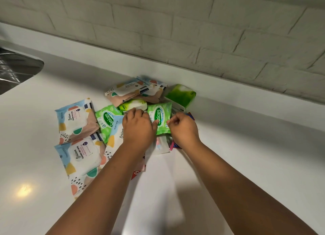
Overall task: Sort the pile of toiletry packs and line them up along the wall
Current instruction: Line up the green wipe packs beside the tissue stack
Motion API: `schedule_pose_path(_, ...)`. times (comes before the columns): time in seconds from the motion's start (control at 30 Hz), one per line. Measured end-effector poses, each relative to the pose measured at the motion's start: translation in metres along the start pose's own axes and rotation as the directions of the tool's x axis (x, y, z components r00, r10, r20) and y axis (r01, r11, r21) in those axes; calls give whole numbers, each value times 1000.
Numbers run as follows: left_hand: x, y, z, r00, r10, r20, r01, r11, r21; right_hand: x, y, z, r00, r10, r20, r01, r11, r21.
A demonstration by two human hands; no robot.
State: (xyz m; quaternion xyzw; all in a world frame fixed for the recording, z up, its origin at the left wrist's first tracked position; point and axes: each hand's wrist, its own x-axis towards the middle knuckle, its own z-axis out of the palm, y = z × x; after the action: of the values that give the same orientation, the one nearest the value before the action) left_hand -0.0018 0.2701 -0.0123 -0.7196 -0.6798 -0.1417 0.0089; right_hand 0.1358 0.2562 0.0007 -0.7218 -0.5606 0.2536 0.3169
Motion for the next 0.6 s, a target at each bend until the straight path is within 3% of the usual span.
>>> schedule_pose_path(0.23, -6, 3, -6, 999, 31, -23, -32, 997, -64, -10, 0, -7, 995, 63, -73, -38, 949, 313)
schedule_pose_path(0.33, -13, 14, -14, 994, 0, -111, -30, 962, -271, -21, 8, -13, 988, 137, -72, -78, 841, 535)
schedule_pose_path(0.4, -18, 24, -17, 992, -105, -70, 46, 817, -575, -30, 11, -21, 986, 154, -67, -72, 747, 660)
schedule_pose_path(0.47, -22, 35, -23, 973, -185, 141, 219, 523, -824, -41, 12, -30, 987, 148, -60, -55, 668, 742)
schedule_pose_path(0.53, -26, 43, -26, 938, -168, 304, 341, 286, -895, -50, 17, -36, 987, 153, -48, -57, 614, 787)
schedule_pose_path(0.6, -30, 51, -29, 933, -136, 334, 355, 192, -915, -56, 23, -41, 985, 168, -29, -74, 576, 814)
